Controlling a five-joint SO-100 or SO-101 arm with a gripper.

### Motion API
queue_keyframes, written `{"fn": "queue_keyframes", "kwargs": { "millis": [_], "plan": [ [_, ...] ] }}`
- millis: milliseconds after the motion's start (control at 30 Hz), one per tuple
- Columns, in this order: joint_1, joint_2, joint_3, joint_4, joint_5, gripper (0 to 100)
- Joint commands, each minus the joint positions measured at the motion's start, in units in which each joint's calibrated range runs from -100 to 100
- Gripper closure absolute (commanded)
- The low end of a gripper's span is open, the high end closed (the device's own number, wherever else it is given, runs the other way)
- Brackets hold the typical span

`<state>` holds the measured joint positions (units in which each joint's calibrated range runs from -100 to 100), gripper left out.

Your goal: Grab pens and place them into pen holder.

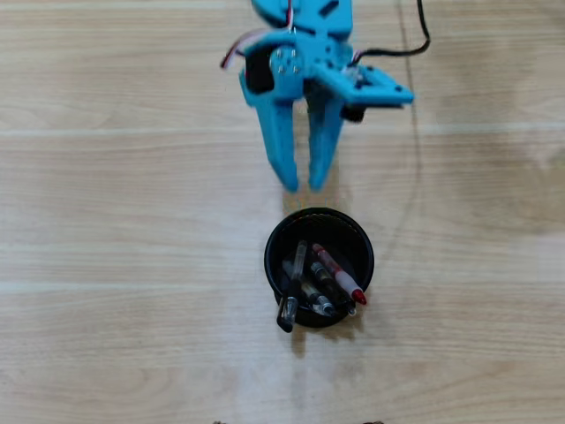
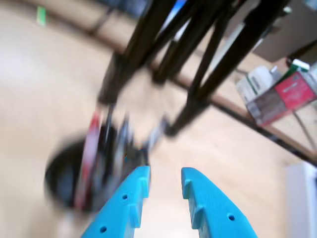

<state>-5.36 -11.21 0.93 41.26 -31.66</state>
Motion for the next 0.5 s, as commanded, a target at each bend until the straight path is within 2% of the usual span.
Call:
{"fn": "queue_keyframes", "kwargs": {
  "millis": [0,167,333,467],
  "plan": [
    [3.5,-29.4,11.0,37.7,10.4,92],
    [3.7,-59.4,31.7,45.0,11.2,92],
    [6.2,-87.7,71.0,37.9,11.2,89],
    [6.5,-85.3,91.6,33.1,11.5,86]
  ]
}}
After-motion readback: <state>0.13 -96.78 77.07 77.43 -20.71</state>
